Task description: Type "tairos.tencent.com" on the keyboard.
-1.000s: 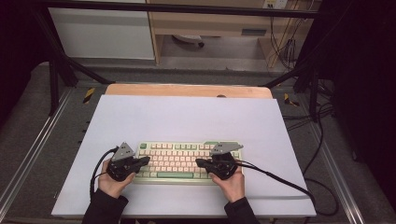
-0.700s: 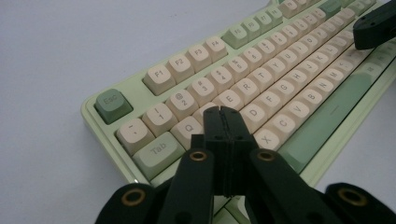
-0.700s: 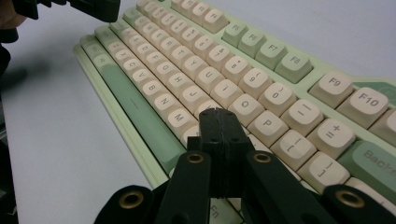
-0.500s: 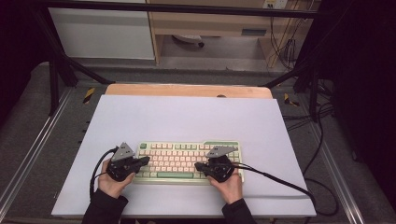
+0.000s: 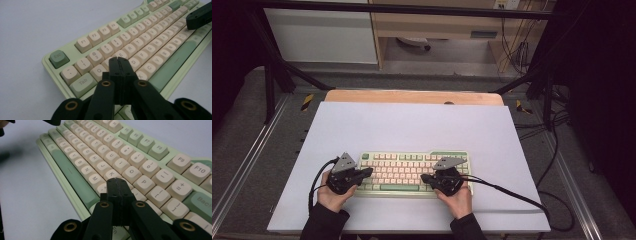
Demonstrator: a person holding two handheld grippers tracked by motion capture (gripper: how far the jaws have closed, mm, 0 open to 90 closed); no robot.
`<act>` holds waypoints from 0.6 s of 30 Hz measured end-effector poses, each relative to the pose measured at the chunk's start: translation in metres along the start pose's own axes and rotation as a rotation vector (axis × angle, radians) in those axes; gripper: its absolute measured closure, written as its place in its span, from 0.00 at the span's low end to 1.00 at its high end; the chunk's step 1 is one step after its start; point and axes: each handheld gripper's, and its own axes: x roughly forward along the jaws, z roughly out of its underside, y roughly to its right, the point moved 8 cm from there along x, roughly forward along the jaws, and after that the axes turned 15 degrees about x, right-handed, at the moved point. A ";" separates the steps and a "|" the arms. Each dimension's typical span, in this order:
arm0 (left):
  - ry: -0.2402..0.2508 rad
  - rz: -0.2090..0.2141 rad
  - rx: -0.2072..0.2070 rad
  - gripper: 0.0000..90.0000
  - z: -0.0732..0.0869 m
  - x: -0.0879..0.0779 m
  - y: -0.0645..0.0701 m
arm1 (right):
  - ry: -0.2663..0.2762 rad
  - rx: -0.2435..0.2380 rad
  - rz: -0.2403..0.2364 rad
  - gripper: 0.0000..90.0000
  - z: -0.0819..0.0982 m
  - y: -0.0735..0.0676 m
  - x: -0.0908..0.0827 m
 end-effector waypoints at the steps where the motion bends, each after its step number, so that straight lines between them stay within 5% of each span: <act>1: 0.000 0.000 0.004 1.00 -0.001 0.000 0.000 | 0.007 -0.004 -0.001 1.00 -0.001 0.000 -0.002; 18: -0.012 0.019 0.046 1.00 -0.019 0.018 0.015 | 0.050 0.011 0.003 1.00 -0.004 0.010 -0.019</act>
